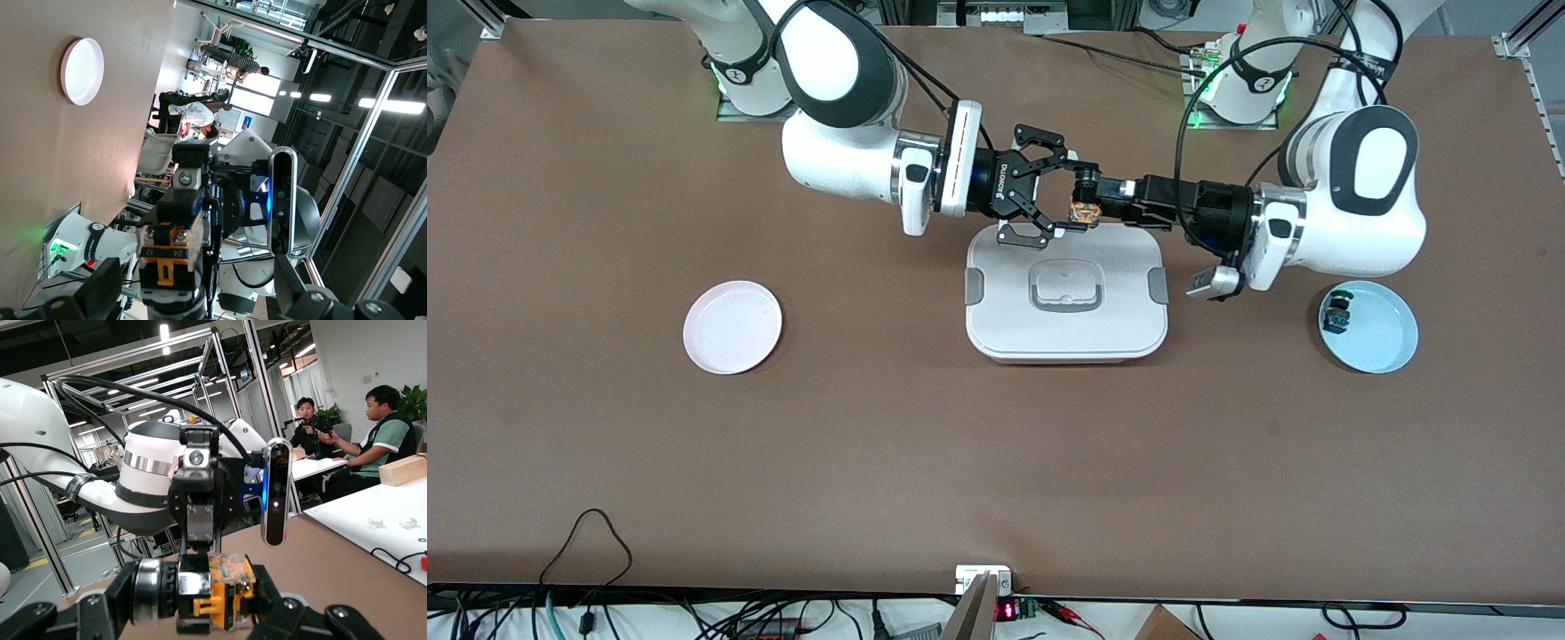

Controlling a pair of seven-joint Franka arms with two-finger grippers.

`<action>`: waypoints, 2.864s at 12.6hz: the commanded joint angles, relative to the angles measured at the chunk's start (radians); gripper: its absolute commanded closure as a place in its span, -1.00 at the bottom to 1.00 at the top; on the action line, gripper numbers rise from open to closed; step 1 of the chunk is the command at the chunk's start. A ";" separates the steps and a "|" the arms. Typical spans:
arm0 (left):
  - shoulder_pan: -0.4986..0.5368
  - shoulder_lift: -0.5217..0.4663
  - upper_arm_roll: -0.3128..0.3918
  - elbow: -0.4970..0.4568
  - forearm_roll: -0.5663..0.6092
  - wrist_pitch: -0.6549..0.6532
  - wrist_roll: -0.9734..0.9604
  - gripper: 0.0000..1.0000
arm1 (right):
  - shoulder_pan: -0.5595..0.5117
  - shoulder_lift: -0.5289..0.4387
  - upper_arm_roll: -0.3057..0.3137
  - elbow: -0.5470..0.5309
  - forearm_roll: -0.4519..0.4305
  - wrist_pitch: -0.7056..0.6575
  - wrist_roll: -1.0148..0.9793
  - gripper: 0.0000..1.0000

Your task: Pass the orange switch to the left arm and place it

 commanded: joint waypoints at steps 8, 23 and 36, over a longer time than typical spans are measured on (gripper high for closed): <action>0.012 -0.001 -0.012 -0.004 -0.031 0.012 0.031 0.83 | 0.018 -0.011 -0.006 0.000 0.022 0.036 0.000 1.00; 0.050 -0.006 -0.004 0.074 0.270 0.006 0.026 0.82 | -0.232 -0.176 -0.018 -0.132 -0.133 -0.313 0.140 -1.00; 0.073 0.014 -0.004 0.140 1.614 0.014 0.466 0.76 | -0.706 -0.330 -0.027 -0.278 -0.512 -0.919 0.216 -1.00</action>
